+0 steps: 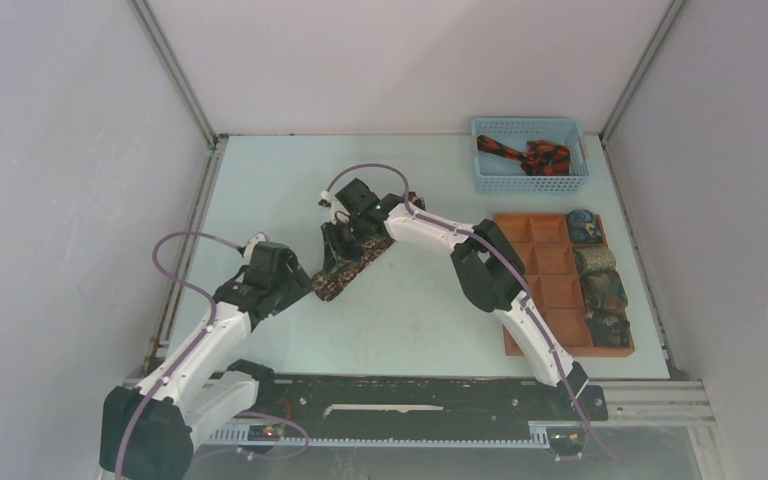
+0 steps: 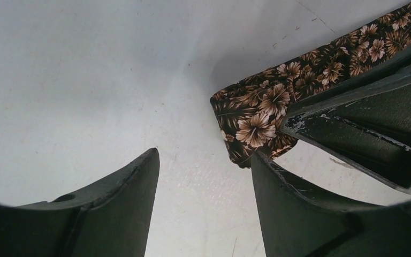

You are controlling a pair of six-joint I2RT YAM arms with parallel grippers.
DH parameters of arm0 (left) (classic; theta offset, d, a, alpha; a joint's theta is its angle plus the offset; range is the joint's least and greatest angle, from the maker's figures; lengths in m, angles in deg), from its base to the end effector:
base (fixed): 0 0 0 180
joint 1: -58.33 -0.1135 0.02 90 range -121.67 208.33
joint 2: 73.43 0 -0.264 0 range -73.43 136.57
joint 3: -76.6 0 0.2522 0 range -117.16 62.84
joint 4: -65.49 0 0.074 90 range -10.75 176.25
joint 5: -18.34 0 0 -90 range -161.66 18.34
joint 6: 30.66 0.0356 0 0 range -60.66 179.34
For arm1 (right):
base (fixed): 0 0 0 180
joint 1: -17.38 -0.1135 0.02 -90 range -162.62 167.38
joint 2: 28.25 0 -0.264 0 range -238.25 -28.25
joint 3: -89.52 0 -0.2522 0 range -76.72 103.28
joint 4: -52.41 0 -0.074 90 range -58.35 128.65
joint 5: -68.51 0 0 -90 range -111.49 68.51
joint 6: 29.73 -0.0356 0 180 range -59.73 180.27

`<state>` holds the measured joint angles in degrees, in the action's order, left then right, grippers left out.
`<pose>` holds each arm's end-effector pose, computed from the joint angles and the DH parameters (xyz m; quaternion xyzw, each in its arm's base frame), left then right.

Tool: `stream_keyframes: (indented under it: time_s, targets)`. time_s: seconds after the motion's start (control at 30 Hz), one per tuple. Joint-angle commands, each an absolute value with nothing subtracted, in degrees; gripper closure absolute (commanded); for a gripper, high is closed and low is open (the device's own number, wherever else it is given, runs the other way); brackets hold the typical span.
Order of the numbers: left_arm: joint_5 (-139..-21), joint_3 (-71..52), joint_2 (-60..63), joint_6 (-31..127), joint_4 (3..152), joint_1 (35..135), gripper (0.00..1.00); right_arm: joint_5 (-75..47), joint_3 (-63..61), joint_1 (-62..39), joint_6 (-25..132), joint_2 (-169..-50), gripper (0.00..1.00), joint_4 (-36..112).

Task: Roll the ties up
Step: Roll the tie at the center of the board.

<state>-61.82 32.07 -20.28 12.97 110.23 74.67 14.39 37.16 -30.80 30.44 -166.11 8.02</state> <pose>0.1707 -0.0437 0.1994 -0.2711 0.9065 -0.0934 0.3098 0.3335 0.4041 0.1620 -0.2369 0.8798 0.4100 0.0400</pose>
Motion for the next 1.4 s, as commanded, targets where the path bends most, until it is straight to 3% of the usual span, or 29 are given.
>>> stream_keyframes:
  time_s: [0.0, 0.43, 0.9, 1.37]
  targets:
    - [-62.2, 31.5, -21.3, 14.3, 109.3, 74.2, 0.30, 12.4, 40.3, -30.6, 32.4, -163.8, 0.70, 6.2]
    - [-65.5, 34.6, -21.2, 13.7, 104.5, 74.0, 0.30, 12.1, 41.7, -30.4, 34.3, -166.5, 0.71, 4.9]
    - [-68.0, 35.4, -17.5, 12.3, 99.9, 74.0, 0.30, 13.3, 40.8, -29.7, 34.5, -168.2, 0.88, 5.8]
    - [-69.7, 38.6, -14.7, 3.7, 91.7, 73.5, 0.32, 15.4, 35.1, -29.7, 33.5, -168.1, 0.93, 10.4]
